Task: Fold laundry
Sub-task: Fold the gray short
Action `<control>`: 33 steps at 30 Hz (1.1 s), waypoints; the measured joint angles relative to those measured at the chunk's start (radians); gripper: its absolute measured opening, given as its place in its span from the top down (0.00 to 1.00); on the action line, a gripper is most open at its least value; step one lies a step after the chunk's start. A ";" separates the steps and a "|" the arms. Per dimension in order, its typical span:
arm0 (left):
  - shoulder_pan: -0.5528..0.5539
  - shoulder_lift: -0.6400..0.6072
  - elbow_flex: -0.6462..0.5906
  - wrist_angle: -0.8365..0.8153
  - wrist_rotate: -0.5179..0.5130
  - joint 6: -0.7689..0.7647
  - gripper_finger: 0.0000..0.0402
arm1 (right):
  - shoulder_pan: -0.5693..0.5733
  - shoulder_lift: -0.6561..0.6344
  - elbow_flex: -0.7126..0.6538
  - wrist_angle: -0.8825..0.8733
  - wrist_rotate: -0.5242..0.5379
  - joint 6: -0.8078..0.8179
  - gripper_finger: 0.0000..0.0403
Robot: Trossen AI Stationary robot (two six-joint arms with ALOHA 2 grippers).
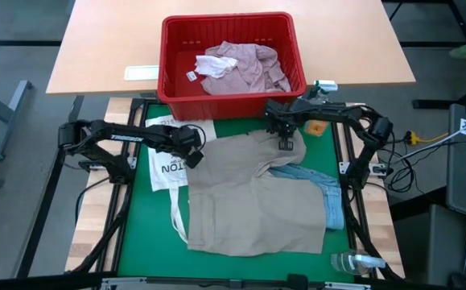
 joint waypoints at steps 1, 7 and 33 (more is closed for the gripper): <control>0.000 -0.018 0.009 -0.008 -0.002 0.002 1.00 | 0.000 -0.014 0.006 -0.013 -0.002 0.000 0.99; 0.000 -0.124 0.054 -0.012 -0.004 0.031 1.00 | 0.000 -0.099 0.035 -0.104 -0.006 0.028 0.99; -0.432 -0.349 0.090 0.078 0.005 -0.004 1.00 | 0.328 -0.532 0.095 -0.362 -0.247 0.424 1.00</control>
